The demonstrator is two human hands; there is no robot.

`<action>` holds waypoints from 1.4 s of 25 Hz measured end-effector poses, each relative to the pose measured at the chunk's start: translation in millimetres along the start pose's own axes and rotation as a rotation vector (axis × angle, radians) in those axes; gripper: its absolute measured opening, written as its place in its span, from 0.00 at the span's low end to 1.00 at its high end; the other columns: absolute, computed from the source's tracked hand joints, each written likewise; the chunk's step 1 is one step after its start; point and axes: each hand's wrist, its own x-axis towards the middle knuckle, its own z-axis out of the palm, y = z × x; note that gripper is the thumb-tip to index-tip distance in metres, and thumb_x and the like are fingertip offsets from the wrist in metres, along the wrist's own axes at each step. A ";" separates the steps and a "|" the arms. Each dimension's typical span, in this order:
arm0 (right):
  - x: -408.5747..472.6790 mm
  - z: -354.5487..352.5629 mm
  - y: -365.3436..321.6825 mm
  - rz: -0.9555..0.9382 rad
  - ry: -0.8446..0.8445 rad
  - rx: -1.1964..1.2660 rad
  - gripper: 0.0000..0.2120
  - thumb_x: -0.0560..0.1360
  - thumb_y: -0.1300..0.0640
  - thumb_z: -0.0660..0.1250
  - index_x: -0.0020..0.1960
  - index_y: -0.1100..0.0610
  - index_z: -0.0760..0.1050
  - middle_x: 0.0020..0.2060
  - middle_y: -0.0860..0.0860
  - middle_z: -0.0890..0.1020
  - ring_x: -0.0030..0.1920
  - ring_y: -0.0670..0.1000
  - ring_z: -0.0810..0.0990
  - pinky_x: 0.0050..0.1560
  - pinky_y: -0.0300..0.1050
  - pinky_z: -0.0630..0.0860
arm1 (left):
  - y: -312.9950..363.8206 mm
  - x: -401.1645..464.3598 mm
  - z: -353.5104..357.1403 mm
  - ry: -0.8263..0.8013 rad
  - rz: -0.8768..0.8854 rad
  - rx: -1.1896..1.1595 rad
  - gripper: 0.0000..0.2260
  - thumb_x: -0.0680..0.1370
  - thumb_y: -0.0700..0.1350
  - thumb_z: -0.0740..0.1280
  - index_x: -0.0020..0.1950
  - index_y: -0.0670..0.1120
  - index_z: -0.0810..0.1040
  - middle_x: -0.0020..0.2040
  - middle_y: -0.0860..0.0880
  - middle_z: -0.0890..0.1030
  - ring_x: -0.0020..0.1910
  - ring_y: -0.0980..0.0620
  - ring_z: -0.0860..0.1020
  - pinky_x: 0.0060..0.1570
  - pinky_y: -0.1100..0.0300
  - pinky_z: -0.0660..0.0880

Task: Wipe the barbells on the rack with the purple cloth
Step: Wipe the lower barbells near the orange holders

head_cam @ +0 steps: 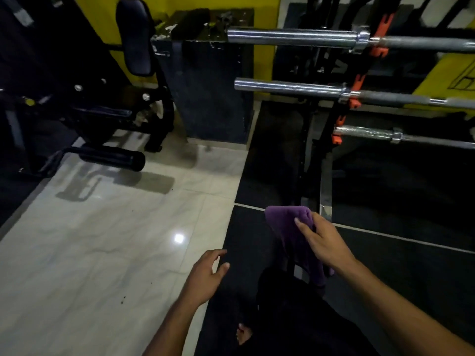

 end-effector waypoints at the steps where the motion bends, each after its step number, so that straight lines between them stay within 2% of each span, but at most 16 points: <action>1: 3.5 -2.0 4.8 0.030 0.033 0.031 0.09 0.82 0.45 0.62 0.50 0.47 0.78 0.44 0.45 0.83 0.46 0.41 0.80 0.49 0.46 0.77 | 3.9 12.0 -1.7 -0.011 0.025 0.040 0.16 0.82 0.52 0.65 0.70 0.56 0.73 0.67 0.61 0.71 0.64 0.61 0.71 0.62 0.67 0.67; 4: 22.9 -8.9 14.9 0.109 0.099 0.128 0.08 0.82 0.43 0.61 0.53 0.42 0.78 0.46 0.40 0.84 0.48 0.37 0.81 0.51 0.43 0.77 | 20.6 51.4 -9.7 -0.019 0.096 0.086 0.17 0.82 0.52 0.65 0.71 0.55 0.72 0.67 0.61 0.69 0.64 0.62 0.70 0.63 0.67 0.67; 6: 55.2 -16.7 18.1 0.141 0.139 0.175 0.08 0.82 0.42 0.61 0.54 0.41 0.78 0.47 0.40 0.84 0.49 0.38 0.81 0.52 0.43 0.77 | 35.4 92.1 -14.9 -0.050 0.140 0.114 0.18 0.82 0.53 0.65 0.71 0.56 0.72 0.67 0.61 0.70 0.64 0.62 0.71 0.62 0.68 0.67; 8: 91.8 -26.2 18.2 0.152 0.195 0.202 0.09 0.82 0.44 0.61 0.54 0.43 0.79 0.46 0.41 0.84 0.49 0.38 0.81 0.52 0.42 0.76 | 56.8 136.0 -23.0 -0.109 0.184 0.167 0.18 0.82 0.53 0.65 0.72 0.56 0.72 0.68 0.61 0.70 0.66 0.61 0.71 0.62 0.70 0.66; 11: 134.9 -49.0 22.9 0.186 0.351 0.272 0.12 0.82 0.44 0.61 0.55 0.49 0.80 0.48 0.44 0.83 0.49 0.40 0.80 0.54 0.46 0.77 | 108.1 203.6 -39.4 -0.239 0.282 0.308 0.19 0.82 0.53 0.64 0.73 0.55 0.71 0.69 0.61 0.70 0.67 0.61 0.70 0.57 0.81 0.60; 13: 160.4 -63.5 22.6 0.195 0.411 0.315 0.12 0.82 0.45 0.61 0.55 0.49 0.80 0.48 0.44 0.83 0.50 0.43 0.81 0.54 0.48 0.77 | 153.1 244.9 -55.5 -0.228 0.396 0.365 0.19 0.82 0.53 0.64 0.73 0.56 0.70 0.69 0.60 0.70 0.65 0.64 0.69 0.55 0.84 0.57; 16: 198.6 -89.7 20.8 0.246 0.474 0.410 0.10 0.83 0.46 0.61 0.53 0.47 0.80 0.48 0.43 0.84 0.48 0.39 0.81 0.51 0.41 0.76 | 215.2 314.6 -66.3 -0.168 0.517 0.383 0.19 0.82 0.53 0.65 0.73 0.54 0.71 0.69 0.57 0.72 0.64 0.62 0.70 0.59 0.77 0.60; 19: 224.7 -108.5 20.4 0.263 0.564 0.423 0.11 0.83 0.47 0.61 0.50 0.50 0.80 0.44 0.45 0.84 0.45 0.38 0.81 0.43 0.32 0.74 | 256.1 354.1 -62.1 -0.235 0.609 0.384 0.19 0.82 0.52 0.64 0.73 0.55 0.71 0.69 0.59 0.71 0.65 0.64 0.69 0.60 0.74 0.61; 20: 233.0 -112.0 21.8 0.278 0.605 0.427 0.12 0.83 0.47 0.61 0.49 0.51 0.80 0.44 0.46 0.84 0.45 0.40 0.81 0.42 0.32 0.74 | 266.6 366.0 -58.8 -0.265 0.648 0.399 0.19 0.82 0.53 0.64 0.73 0.55 0.70 0.71 0.59 0.70 0.66 0.63 0.68 0.61 0.74 0.61; 23: 262.2 -124.8 28.8 0.327 0.743 0.408 0.15 0.82 0.45 0.61 0.48 0.55 0.78 0.45 0.52 0.83 0.47 0.49 0.81 0.46 0.43 0.75 | 297.1 414.3 -50.9 -0.323 0.798 0.458 0.20 0.82 0.54 0.63 0.75 0.55 0.69 0.75 0.59 0.65 0.72 0.60 0.66 0.66 0.70 0.60; 24: 269.3 -130.3 27.4 0.352 0.800 0.427 0.15 0.82 0.45 0.61 0.49 0.55 0.78 0.46 0.52 0.83 0.48 0.50 0.81 0.48 0.43 0.75 | 310.0 429.4 -51.7 -0.331 0.838 0.478 0.20 0.82 0.55 0.63 0.75 0.55 0.69 0.76 0.59 0.64 0.73 0.60 0.65 0.68 0.69 0.60; 26: 283.6 -149.7 20.0 0.358 0.919 0.477 0.13 0.83 0.47 0.61 0.52 0.53 0.80 0.48 0.48 0.84 0.50 0.46 0.81 0.48 0.38 0.74 | 353.2 457.6 -57.7 -0.328 0.997 0.479 0.19 0.82 0.54 0.62 0.74 0.55 0.71 0.75 0.59 0.66 0.73 0.59 0.66 0.70 0.65 0.64; 27: 287.4 -161.4 15.4 0.360 0.969 0.493 0.13 0.83 0.47 0.60 0.54 0.52 0.80 0.49 0.46 0.84 0.51 0.45 0.81 0.48 0.36 0.73 | 381.0 468.0 -58.2 -0.310 1.137 0.456 0.18 0.82 0.52 0.62 0.73 0.53 0.73 0.74 0.58 0.69 0.71 0.58 0.69 0.70 0.61 0.67; 30: 293.9 -205.4 9.9 0.384 1.120 0.503 0.14 0.83 0.46 0.60 0.60 0.52 0.79 0.53 0.48 0.83 0.54 0.49 0.81 0.52 0.43 0.72 | 473.5 492.4 -45.4 -0.257 1.558 0.398 0.17 0.82 0.47 0.63 0.69 0.47 0.77 0.69 0.51 0.76 0.66 0.52 0.75 0.67 0.56 0.72; 35: 312.3 -269.9 22.3 0.373 1.328 0.433 0.13 0.84 0.48 0.59 0.62 0.52 0.77 0.55 0.50 0.81 0.55 0.49 0.78 0.54 0.42 0.68 | 597.5 540.8 -19.9 -0.222 1.790 0.552 0.20 0.82 0.50 0.61 0.72 0.45 0.74 0.70 0.46 0.75 0.69 0.47 0.73 0.68 0.51 0.72</action>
